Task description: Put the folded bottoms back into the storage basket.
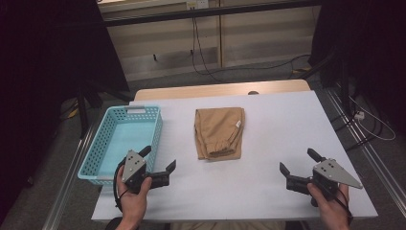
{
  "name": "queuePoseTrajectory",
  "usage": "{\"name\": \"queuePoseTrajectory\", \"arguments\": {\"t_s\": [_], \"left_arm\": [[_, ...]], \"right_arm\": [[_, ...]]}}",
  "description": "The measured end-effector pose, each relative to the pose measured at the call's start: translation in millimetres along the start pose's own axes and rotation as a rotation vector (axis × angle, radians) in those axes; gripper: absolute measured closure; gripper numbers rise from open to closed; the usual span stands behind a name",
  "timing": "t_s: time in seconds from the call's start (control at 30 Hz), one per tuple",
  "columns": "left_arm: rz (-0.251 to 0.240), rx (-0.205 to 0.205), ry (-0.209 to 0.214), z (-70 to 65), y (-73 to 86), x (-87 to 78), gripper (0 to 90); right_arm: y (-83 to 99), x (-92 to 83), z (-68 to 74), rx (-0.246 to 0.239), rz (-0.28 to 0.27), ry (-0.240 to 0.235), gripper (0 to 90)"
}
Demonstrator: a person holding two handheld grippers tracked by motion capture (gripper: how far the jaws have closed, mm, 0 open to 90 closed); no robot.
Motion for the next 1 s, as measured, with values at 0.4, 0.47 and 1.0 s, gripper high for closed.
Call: {"name": "queuePoseTrajectory", "arguments": {"t_s": [0.4,0.47,1.0], "left_arm": [[0.013,0.019,0.039,-7.1,-1.7,11.9,2.4],[0.022,0.031,0.045,-8.5,-3.5,15.1,2.7],[0.105,0.036,0.114,-23.1,0.5,39.4,4.9]], "right_arm": [[2.3,2.2,0.1,0.005,0.015,-0.006,0.5],[2.5,2.1,0.4,0.003,0.016,-0.009,0.5],[3.3,4.1,2.8,0.01,0.013,-0.03,0.5]]}}
Point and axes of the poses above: each handheld gripper's, and its own axes: x roughly forward along the jaws, y roughly out of its underside, z roughly to its left, the point moved 8 cm from there along x, roughly forward along the jaws, and after that the axes turned 5 degrees about -z, right-handed, at the moved point
